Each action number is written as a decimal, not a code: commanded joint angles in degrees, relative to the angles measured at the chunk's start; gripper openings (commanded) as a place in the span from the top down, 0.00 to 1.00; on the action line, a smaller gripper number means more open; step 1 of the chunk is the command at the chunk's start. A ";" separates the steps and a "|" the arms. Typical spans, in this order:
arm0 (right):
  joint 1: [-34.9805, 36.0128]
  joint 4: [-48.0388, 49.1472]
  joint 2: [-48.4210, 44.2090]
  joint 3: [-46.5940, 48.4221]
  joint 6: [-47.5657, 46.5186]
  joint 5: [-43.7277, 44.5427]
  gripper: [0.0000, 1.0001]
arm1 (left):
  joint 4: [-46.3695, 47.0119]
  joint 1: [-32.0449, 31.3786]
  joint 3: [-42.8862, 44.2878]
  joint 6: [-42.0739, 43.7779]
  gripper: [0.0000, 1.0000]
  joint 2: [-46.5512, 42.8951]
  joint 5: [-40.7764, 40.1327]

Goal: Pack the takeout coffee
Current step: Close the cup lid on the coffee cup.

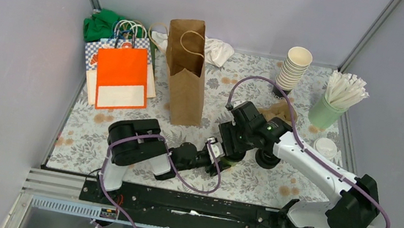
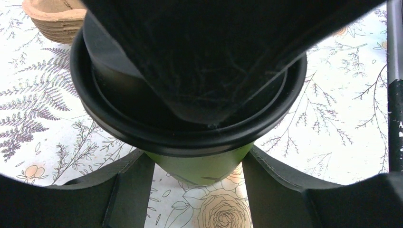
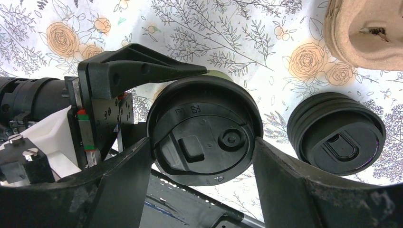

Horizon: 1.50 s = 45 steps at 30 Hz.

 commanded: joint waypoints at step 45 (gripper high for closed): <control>10.93 -1.81 14.04 -10.27 13.37 12.88 0.15 | 3.27 -0.16 0.63 -0.57 0.38 1.30 0.33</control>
